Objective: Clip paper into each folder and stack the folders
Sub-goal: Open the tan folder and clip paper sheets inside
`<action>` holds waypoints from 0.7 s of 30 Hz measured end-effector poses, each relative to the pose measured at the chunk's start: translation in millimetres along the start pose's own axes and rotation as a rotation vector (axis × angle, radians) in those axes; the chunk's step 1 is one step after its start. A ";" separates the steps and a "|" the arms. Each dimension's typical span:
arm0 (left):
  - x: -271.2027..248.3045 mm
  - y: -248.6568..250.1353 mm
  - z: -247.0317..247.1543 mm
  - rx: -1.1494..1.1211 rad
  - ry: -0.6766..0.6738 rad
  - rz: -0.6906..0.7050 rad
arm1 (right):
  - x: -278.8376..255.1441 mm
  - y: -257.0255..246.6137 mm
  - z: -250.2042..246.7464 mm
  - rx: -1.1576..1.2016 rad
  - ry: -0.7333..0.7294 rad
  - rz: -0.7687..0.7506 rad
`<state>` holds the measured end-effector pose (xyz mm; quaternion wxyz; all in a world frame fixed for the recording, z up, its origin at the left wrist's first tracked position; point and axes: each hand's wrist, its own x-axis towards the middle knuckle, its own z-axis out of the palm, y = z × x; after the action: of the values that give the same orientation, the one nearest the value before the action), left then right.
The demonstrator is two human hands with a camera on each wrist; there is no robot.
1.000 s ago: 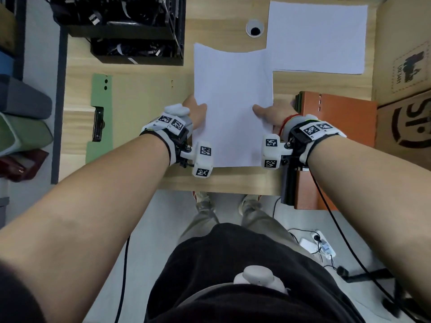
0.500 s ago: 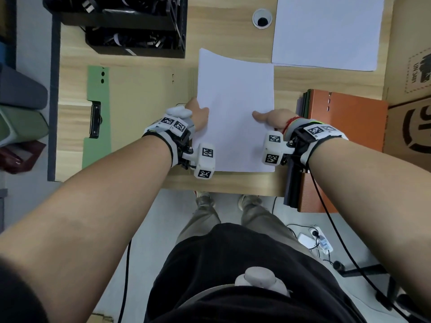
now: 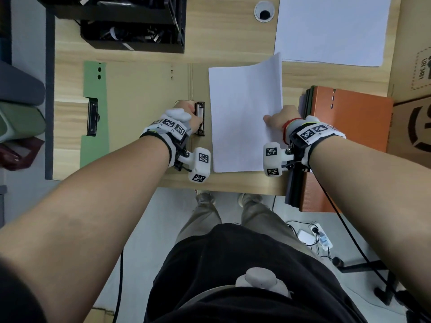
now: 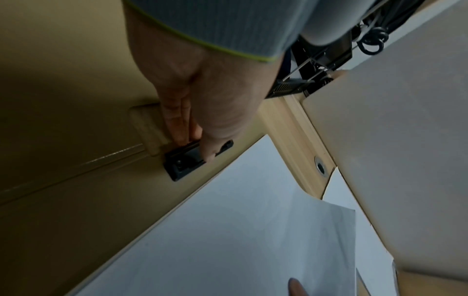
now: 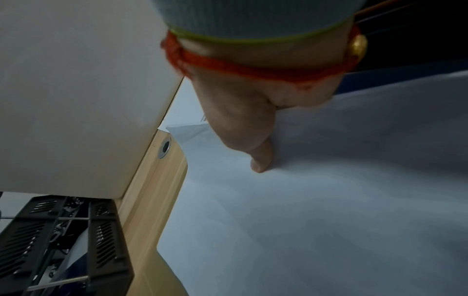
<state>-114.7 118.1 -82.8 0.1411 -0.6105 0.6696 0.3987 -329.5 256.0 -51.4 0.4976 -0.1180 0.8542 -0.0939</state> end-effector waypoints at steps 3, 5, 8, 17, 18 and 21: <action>0.9 -6.1 1.7 0.063 -0.005 0.005 | 2.9 3.9 6.9 0.003 0.027 0.022; -1.4 -1.1 3.2 0.109 0.011 -0.001 | 3.6 3.8 12.2 0.025 0.071 0.023; 4.3 1.0 8.8 0.187 0.038 0.009 | 6.3 3.5 18.6 0.053 0.081 0.021; 11.7 4.4 4.1 0.216 0.047 0.011 | 13.1 9.2 19.5 0.126 0.062 0.009; 11.8 4.5 1.1 0.204 0.042 0.010 | 11.3 9.4 19.0 0.157 0.053 0.014; 8.7 4.2 -10.3 0.187 -0.013 0.016 | 7.8 11.1 16.3 0.188 0.018 0.021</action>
<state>-117.4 104.4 -80.6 0.1988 -0.5868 0.7078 0.3394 -320.2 263.5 -68.8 0.4998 -0.0610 0.8472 -0.1693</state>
